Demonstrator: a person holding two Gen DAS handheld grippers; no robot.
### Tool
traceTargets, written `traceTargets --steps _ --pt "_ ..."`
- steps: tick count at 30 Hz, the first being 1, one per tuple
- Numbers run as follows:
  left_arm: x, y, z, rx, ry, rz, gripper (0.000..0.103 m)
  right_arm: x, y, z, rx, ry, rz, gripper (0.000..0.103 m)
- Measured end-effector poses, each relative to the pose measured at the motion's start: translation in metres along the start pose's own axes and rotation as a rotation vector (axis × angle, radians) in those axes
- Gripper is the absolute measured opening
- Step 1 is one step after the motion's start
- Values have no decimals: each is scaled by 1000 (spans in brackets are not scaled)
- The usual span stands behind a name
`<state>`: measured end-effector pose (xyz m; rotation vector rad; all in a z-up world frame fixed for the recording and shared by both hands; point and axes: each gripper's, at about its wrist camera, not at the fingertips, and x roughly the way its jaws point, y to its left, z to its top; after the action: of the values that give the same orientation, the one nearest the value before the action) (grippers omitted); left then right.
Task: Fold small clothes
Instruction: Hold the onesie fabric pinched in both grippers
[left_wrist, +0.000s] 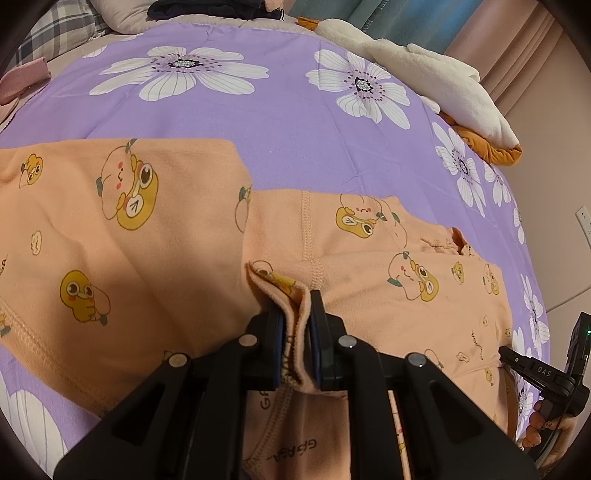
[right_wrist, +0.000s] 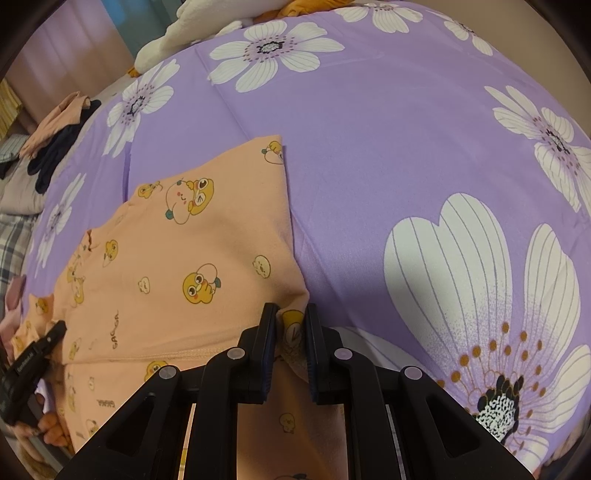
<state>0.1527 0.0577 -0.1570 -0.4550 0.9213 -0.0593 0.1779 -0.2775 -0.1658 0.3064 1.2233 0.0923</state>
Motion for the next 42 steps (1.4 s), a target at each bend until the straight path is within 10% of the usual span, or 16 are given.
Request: traceTargets --steps 42 --pt "3 -1 1 12 -11 22 15 0 1 1 3 -12 16 11"
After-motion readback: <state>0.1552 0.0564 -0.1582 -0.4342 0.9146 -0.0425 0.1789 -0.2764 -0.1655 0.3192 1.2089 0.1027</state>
